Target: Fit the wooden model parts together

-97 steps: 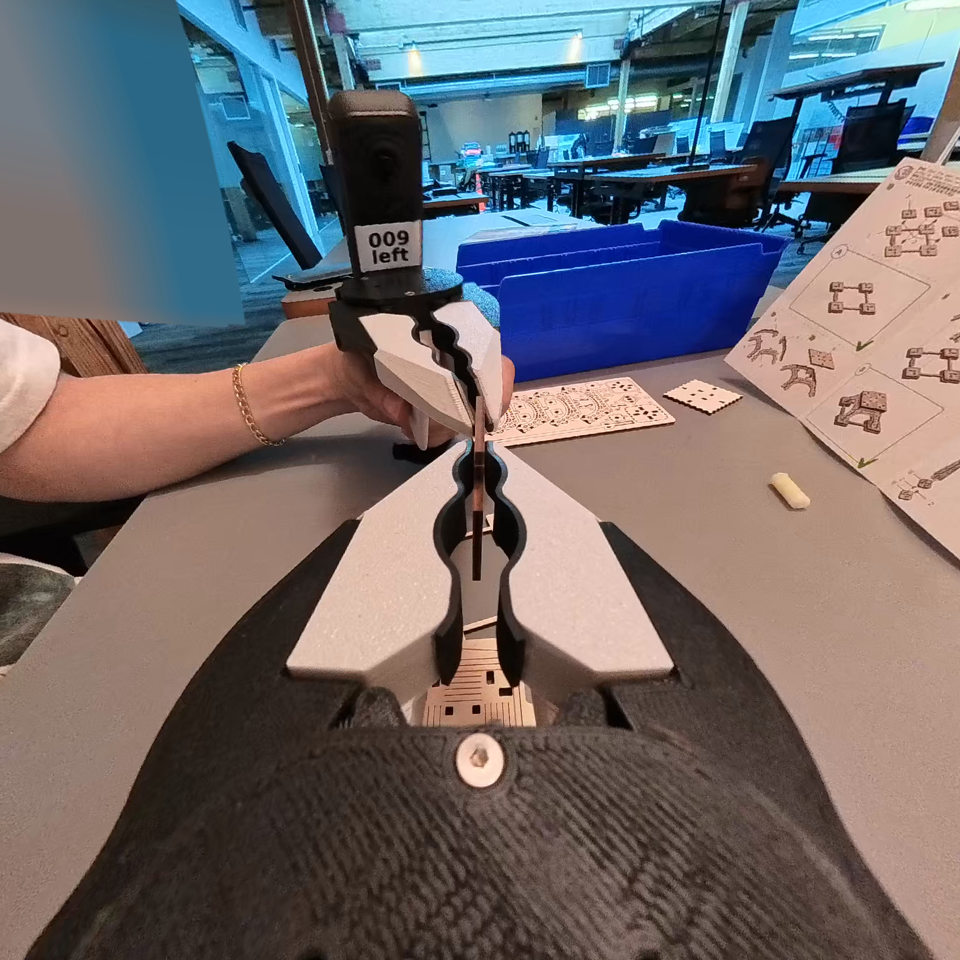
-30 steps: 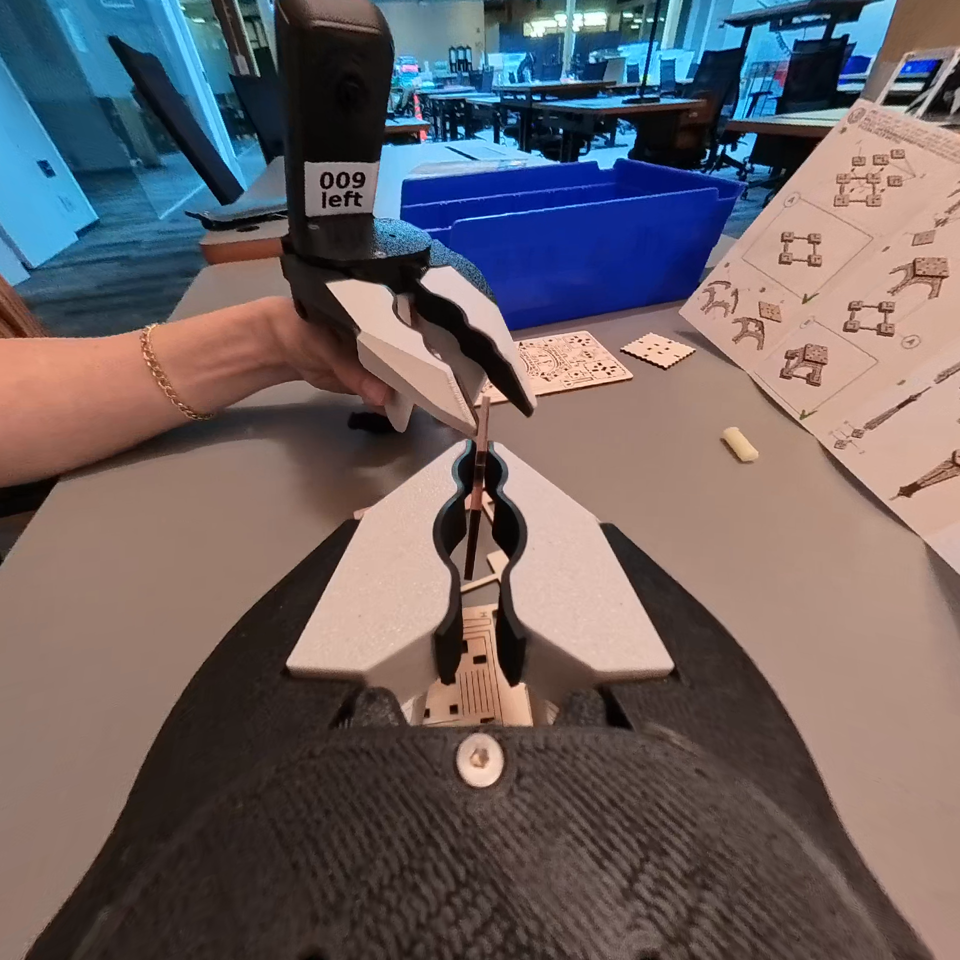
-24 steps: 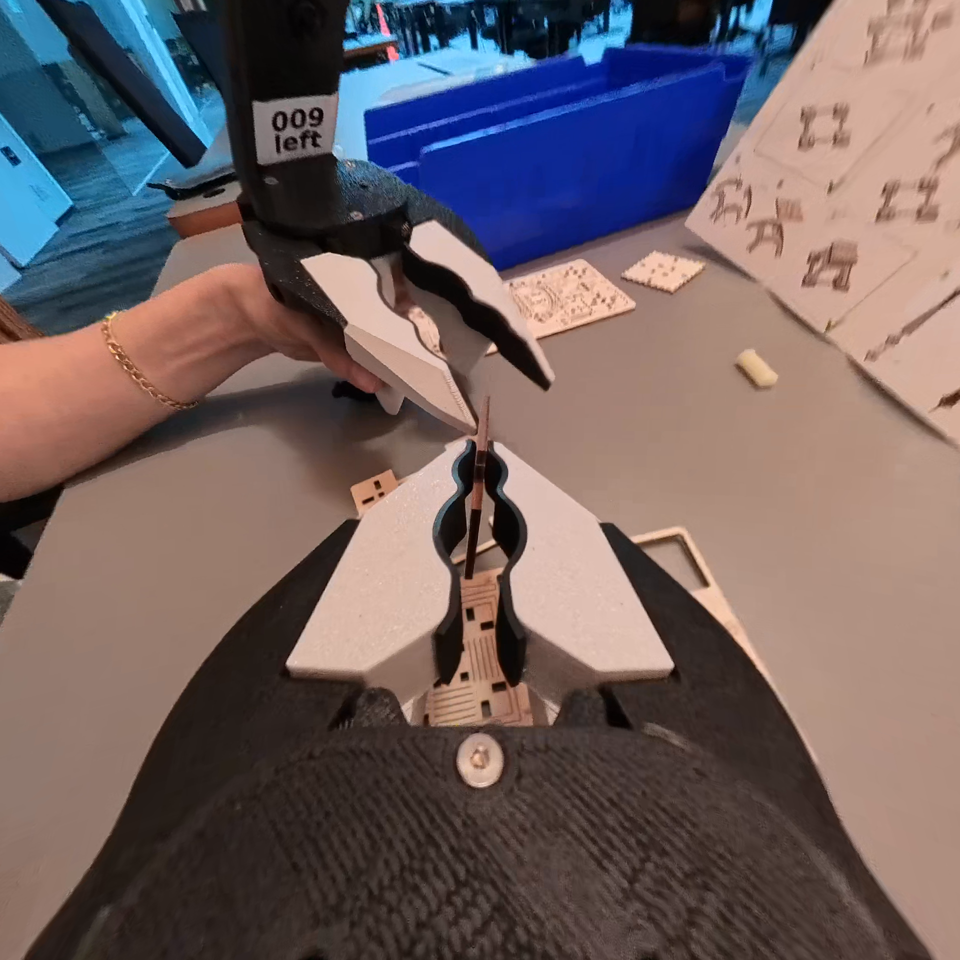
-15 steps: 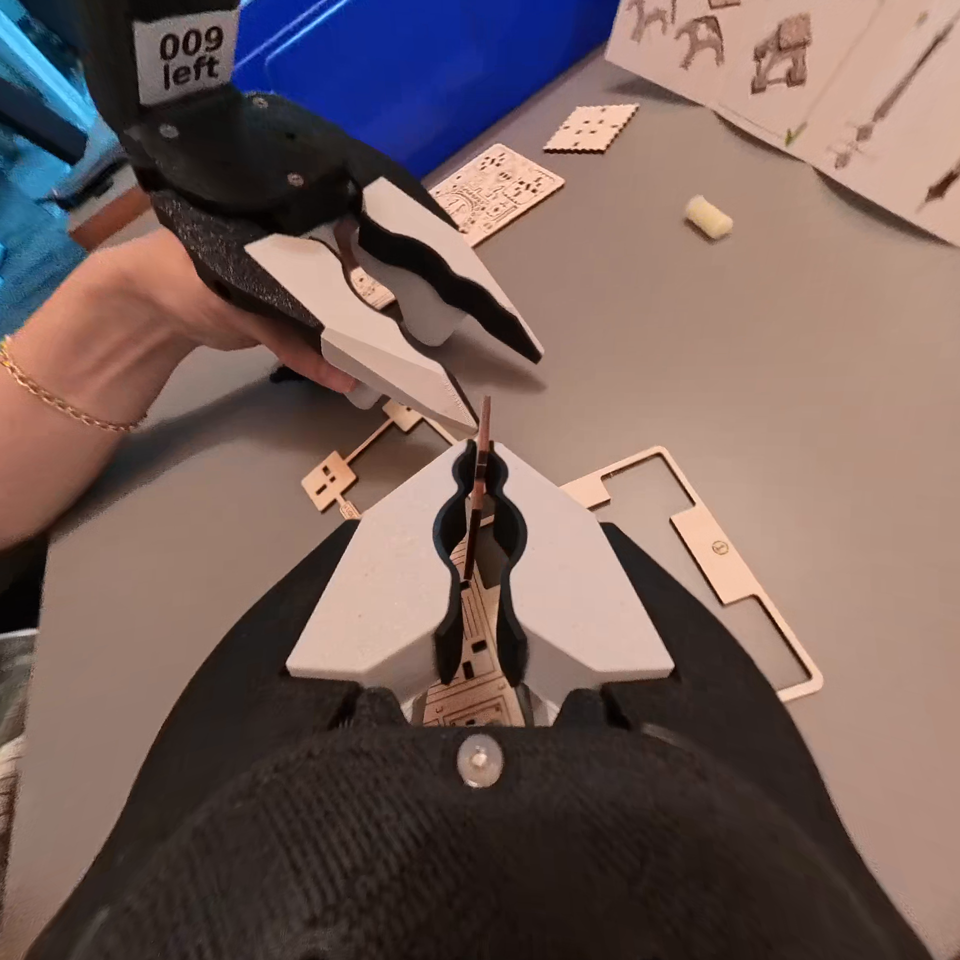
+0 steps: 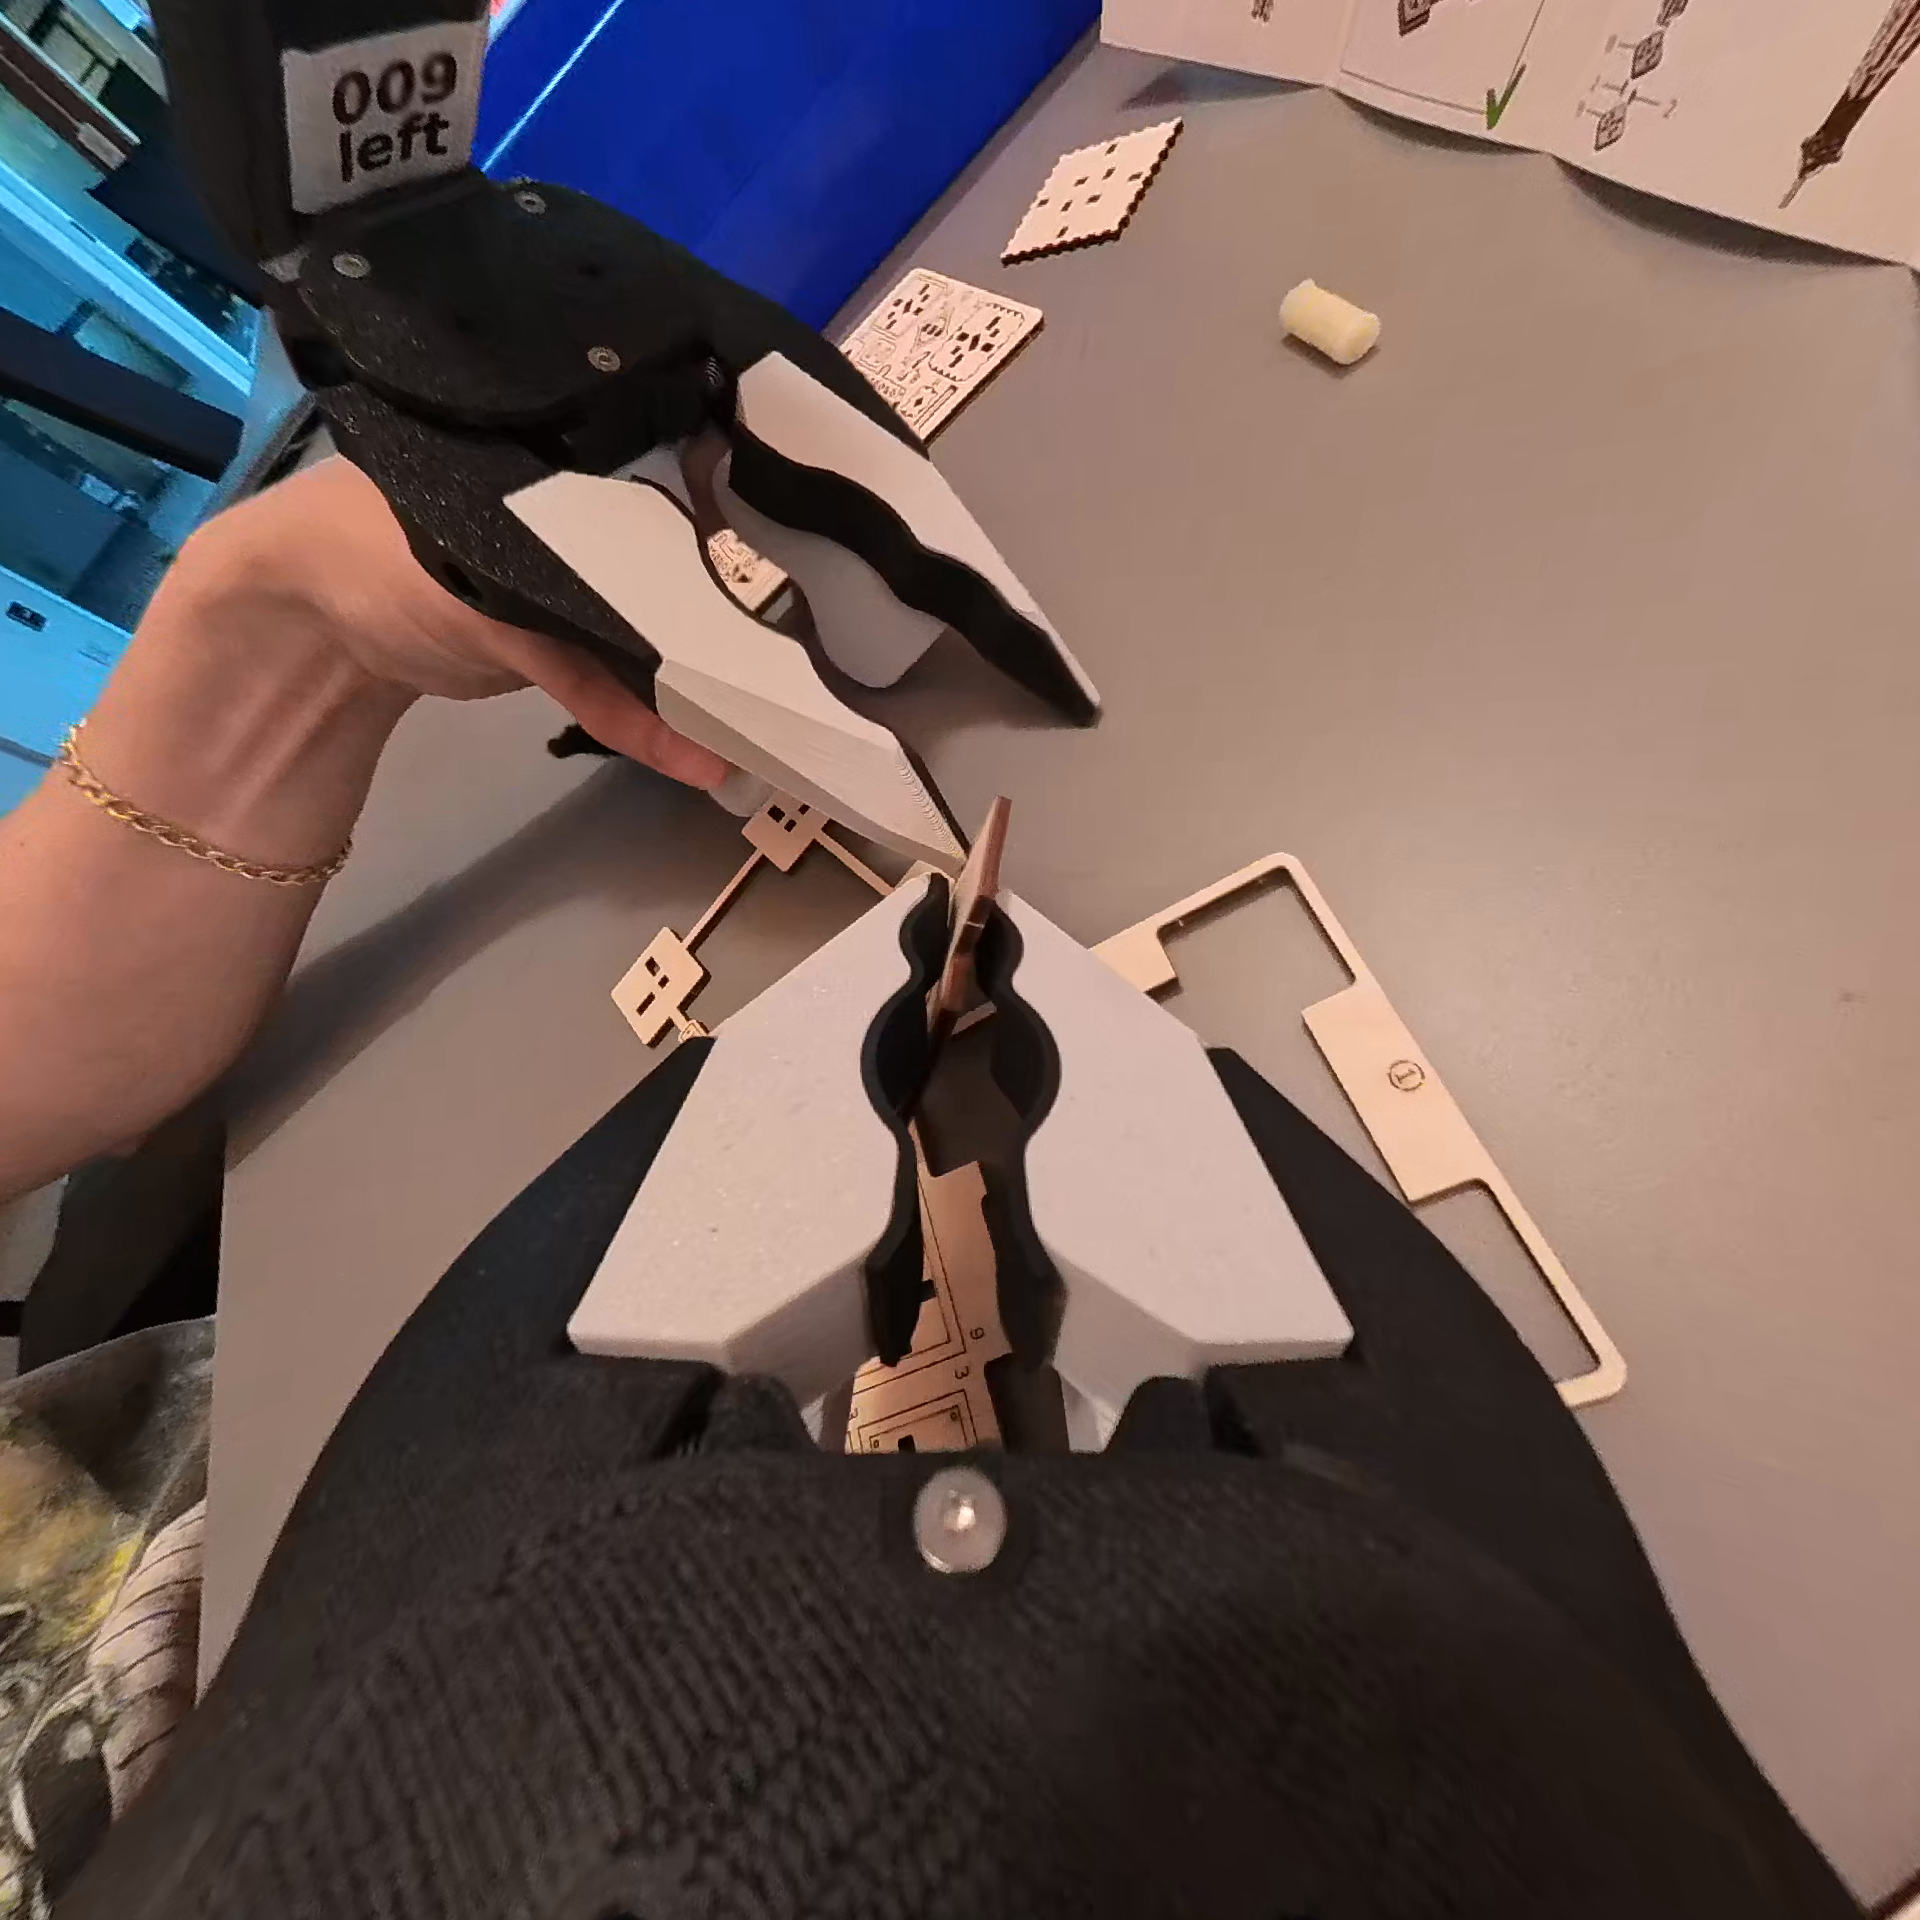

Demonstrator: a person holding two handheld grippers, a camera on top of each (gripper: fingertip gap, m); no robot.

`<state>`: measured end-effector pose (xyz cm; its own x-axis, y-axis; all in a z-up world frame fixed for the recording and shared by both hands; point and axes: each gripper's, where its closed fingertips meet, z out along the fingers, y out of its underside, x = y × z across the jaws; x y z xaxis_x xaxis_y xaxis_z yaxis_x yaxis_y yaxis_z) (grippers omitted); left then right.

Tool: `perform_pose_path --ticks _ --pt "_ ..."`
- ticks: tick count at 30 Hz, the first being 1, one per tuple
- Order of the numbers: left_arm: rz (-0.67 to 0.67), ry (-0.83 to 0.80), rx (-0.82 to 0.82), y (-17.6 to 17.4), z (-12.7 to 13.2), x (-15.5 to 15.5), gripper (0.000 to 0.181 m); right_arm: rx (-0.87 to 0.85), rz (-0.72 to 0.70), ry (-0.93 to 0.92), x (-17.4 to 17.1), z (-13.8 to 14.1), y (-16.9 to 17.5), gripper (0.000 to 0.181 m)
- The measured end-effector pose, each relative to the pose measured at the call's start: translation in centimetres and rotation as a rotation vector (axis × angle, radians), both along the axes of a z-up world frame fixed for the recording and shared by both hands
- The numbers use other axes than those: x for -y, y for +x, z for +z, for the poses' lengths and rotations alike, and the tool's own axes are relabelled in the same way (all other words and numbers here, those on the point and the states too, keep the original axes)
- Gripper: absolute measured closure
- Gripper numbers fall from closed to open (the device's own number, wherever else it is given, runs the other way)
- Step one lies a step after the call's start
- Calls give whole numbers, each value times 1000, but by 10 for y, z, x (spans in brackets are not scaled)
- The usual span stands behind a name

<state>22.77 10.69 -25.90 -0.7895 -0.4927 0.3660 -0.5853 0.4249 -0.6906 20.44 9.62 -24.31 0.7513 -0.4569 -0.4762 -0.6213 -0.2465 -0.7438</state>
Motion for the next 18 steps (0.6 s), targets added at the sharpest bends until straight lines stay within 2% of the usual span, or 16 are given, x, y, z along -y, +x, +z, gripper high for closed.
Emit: perform_pose_path --ticks 6,18 --pt "-23 -22 73 6 1 -4 118 18 12 0 -1 1 -2 179" --pt "-89 57 53 10 -1 0 120 1 -11 -11 0 -2 2 177"
